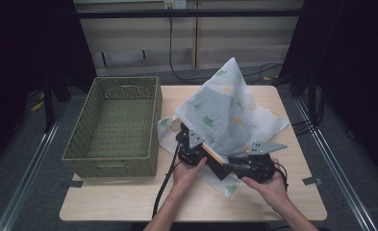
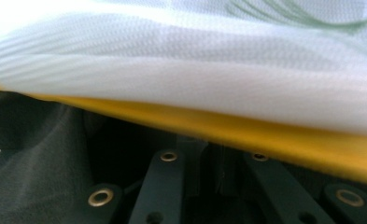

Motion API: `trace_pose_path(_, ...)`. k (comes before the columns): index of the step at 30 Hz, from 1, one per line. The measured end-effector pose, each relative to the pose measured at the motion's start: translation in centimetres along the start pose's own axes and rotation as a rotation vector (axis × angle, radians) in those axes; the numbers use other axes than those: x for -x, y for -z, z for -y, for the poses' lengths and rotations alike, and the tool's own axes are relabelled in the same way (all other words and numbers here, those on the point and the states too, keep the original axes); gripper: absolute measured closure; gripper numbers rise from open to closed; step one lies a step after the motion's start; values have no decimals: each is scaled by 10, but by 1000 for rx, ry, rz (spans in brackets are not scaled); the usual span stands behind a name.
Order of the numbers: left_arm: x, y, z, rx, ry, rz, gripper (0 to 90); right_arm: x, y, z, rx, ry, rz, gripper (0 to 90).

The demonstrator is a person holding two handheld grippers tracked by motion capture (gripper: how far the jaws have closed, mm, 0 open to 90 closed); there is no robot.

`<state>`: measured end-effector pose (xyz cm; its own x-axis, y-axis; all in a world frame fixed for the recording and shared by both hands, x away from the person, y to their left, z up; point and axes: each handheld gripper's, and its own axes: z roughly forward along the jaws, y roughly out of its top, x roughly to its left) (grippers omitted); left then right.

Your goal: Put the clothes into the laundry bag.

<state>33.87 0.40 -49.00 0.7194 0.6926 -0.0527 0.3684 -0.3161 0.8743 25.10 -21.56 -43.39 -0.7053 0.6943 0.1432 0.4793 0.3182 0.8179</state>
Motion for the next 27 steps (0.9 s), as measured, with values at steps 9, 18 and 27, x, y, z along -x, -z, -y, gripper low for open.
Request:
trace_pose_path(9, -4, -1, 5, -16, -5, 51, 818, 5, -23, 6, -95, 68, 106, 436)
trace_pose_path(18, 0, -3, 7, -27, 13, 60, 813, 1, -17, 1, -16, 34, -49, 900)
trace_pose_path(27, 1, 0, 6, -28, 2, 112, 777, -6, -25, -5, -22, 49, -17, 696)
